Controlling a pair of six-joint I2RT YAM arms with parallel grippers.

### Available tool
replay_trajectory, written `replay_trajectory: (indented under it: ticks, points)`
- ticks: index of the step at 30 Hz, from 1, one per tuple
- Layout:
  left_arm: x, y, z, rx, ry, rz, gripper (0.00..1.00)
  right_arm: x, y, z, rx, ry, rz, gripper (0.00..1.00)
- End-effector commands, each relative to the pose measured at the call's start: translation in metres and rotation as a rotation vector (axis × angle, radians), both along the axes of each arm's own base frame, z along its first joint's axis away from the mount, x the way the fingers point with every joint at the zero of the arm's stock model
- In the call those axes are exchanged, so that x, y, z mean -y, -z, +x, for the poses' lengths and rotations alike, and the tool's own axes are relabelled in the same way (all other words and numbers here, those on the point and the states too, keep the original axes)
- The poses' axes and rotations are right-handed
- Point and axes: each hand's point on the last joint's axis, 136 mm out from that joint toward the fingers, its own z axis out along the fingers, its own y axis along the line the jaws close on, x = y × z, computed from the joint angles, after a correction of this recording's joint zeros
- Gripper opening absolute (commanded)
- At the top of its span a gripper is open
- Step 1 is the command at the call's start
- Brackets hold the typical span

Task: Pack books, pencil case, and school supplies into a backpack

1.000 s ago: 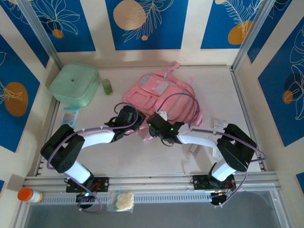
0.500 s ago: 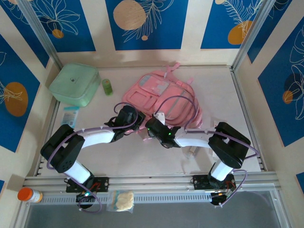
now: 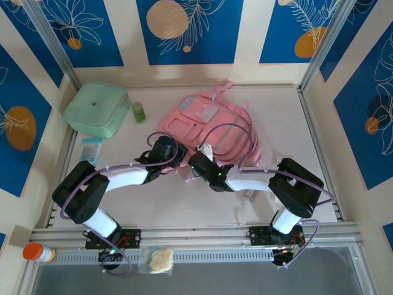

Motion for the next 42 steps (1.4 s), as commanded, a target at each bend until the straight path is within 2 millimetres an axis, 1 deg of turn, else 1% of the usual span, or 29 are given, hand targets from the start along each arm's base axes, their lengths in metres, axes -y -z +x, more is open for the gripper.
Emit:
replay_trajectory:
  ticks: [1, 2, 5, 7, 11, 13, 16, 19, 20, 22, 24, 26, 28, 29, 30, 32, 33, 35, 37, 40, 41, 42]
  points:
    - [-0.001, -0.035, 0.012, 0.095, -0.024, -0.036, 0.00, -0.004, -0.027, 0.010, 0.062, 0.040, 0.025, 0.13]
    - [-0.001, -0.035, 0.012, 0.096, -0.025, -0.032, 0.00, -0.003, -0.026, 0.008, 0.050, 0.051, 0.027, 0.11]
    - [-0.007, -0.034, 0.014, 0.095, -0.034, -0.012, 0.00, 0.009, -0.020, 0.001, -0.001, 0.106, 0.015, 0.06]
    - [-0.013, -0.033, 0.016, 0.095, -0.043, 0.000, 0.00, 0.021, -0.017, -0.006, -0.044, 0.160, 0.000, 0.04]
    - [-0.022, -0.030, 0.021, 0.088, -0.055, 0.008, 0.00, 0.037, -0.013, -0.022, -0.105, 0.199, -0.012, 0.00]
    - [-0.027, -0.032, 0.024, 0.091, -0.065, 0.003, 0.00, 0.047, -0.009, -0.030, -0.136, 0.215, -0.023, 0.00]
    - [-0.031, -0.032, 0.027, 0.090, -0.071, 0.009, 0.00, 0.056, -0.006, -0.039, -0.171, 0.210, -0.024, 0.00]
    - [-0.030, -0.033, 0.030, 0.092, -0.068, 0.004, 0.00, 0.065, -0.006, -0.046, -0.192, 0.208, -0.031, 0.00]
    - [-0.030, -0.033, 0.031, 0.090, -0.066, 0.002, 0.00, 0.065, -0.007, -0.047, -0.195, 0.195, -0.024, 0.00]
    - [-0.028, -0.034, 0.032, 0.093, -0.062, -0.007, 0.00, 0.045, -0.014, -0.049, -0.192, 0.065, 0.022, 0.00]
    - [-0.024, -0.035, 0.031, 0.089, -0.051, -0.016, 0.00, 0.036, -0.020, -0.049, -0.201, 0.048, 0.041, 0.00]
    - [-0.020, -0.037, 0.030, 0.092, -0.040, -0.038, 0.00, 0.020, -0.026, -0.050, -0.217, 0.005, 0.075, 0.00]
    - [-0.015, -0.041, 0.028, 0.097, -0.028, -0.050, 0.00, -0.002, -0.028, -0.050, -0.224, -0.049, 0.125, 0.06]
    - [-0.012, -0.043, 0.027, 0.098, -0.022, -0.055, 0.00, -0.008, -0.027, -0.049, -0.228, -0.053, 0.137, 0.10]
    - [-0.010, -0.044, 0.025, 0.099, -0.015, -0.061, 0.00, -0.009, -0.024, -0.045, -0.239, -0.035, 0.141, 0.12]
    - [-0.004, -0.048, 0.021, 0.104, -0.004, -0.070, 0.00, -0.009, -0.020, -0.036, -0.249, 0.004, 0.144, 0.13]
    - [-0.003, -0.049, 0.019, 0.106, 0.002, -0.073, 0.00, -0.013, -0.020, -0.032, -0.236, -0.009, 0.153, 0.15]
    - [0.000, -0.051, 0.017, 0.106, 0.010, -0.081, 0.00, -0.024, -0.019, -0.029, -0.203, -0.059, 0.177, 0.24]
    - [0.001, -0.054, 0.016, 0.111, 0.015, -0.085, 0.00, -0.024, -0.017, -0.022, -0.167, -0.061, 0.180, 0.30]
    - [0.001, -0.056, 0.014, 0.114, 0.017, -0.077, 0.00, -0.032, -0.018, -0.017, -0.100, -0.140, 0.230, 0.37]
    - [0.002, -0.057, 0.014, 0.114, 0.021, -0.075, 0.00, -0.032, -0.016, -0.016, -0.076, -0.147, 0.222, 0.39]
    - [0.003, -0.057, 0.013, 0.112, 0.026, -0.069, 0.00, -0.027, -0.014, -0.012, -0.053, -0.124, 0.197, 0.41]
